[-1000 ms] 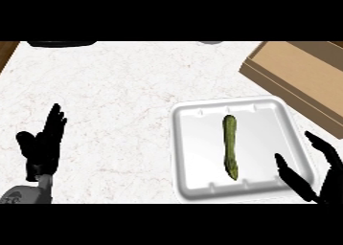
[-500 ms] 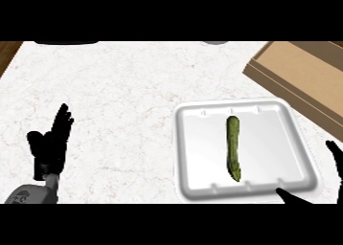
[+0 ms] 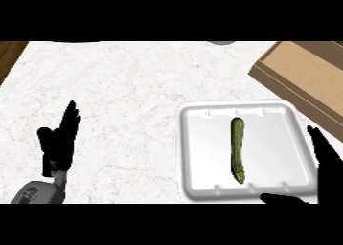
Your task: Pick the squash from the tray and place it in the cardboard box
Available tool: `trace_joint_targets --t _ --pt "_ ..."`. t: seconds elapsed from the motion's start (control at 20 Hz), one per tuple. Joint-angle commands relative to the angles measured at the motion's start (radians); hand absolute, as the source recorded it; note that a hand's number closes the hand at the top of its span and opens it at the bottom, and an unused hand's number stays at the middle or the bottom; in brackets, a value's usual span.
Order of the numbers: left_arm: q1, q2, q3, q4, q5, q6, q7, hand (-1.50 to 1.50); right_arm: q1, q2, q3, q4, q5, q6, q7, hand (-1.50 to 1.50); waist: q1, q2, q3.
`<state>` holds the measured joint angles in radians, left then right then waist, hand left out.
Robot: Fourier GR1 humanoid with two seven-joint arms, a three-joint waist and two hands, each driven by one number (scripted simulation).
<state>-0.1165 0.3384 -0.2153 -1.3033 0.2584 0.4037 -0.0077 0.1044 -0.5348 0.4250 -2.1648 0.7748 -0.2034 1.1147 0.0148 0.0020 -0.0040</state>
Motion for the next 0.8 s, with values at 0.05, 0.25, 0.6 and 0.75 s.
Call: trace_joint_targets --t 0.05,0.25,0.6,0.75 --pt "-0.029 0.011 0.022 0.041 0.003 -0.036 -0.005 0.0 -0.164 0.08 0.036 0.022 -0.009 0.227 0.269 -1.5 0.002 0.003 0.0" --pt "-0.018 -0.001 0.016 0.014 -0.01 -0.014 0.003 0.0 -0.187 0.162 0.045 0.131 -0.027 0.253 0.301 -1.5 0.004 0.001 0.001" --pt "-0.008 0.037 0.077 0.072 0.019 -0.09 -0.041 0.0 -0.293 0.32 0.035 0.255 0.024 0.292 0.32 -1.5 -0.004 0.001 0.002" --pt "0.029 -0.001 0.03 -0.002 -0.021 -0.032 -0.011 0.0 -0.313 0.343 -0.006 0.282 0.027 0.333 0.321 -1.5 -0.004 -0.003 0.003"
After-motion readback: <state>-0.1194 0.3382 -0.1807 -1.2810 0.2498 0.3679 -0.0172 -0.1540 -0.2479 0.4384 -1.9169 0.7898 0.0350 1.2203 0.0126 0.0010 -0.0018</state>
